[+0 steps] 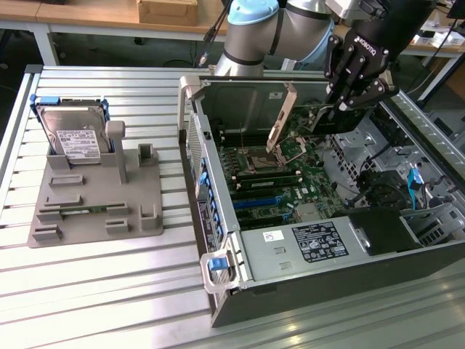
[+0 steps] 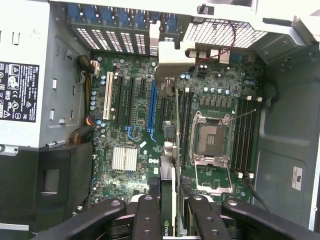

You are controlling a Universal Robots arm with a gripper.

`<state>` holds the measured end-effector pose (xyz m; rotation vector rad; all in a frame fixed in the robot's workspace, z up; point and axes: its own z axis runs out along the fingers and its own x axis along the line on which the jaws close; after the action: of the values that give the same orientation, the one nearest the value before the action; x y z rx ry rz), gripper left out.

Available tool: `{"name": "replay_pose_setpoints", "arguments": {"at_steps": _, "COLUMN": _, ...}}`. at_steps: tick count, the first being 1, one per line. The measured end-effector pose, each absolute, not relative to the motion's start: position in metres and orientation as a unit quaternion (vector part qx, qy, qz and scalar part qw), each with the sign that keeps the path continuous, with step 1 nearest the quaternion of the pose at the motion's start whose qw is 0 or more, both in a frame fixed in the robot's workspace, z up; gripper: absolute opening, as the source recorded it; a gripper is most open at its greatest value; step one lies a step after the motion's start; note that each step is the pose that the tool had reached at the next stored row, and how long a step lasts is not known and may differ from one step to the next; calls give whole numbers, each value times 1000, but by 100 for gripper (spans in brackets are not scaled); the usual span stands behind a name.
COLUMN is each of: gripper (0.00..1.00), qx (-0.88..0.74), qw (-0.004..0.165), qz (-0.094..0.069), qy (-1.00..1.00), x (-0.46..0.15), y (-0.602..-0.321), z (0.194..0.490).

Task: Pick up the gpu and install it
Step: 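Insert the gpu into the slot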

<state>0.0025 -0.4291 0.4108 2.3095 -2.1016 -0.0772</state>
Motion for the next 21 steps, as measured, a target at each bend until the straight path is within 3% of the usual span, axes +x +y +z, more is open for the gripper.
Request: {"name": "replay_pose_setpoints", "arguments": {"at_steps": 21, "gripper": 26, "qx": 739, "qw": 9, "qz": -25, "qy": -673, "x": 2, "y": -429, "z": 405}}
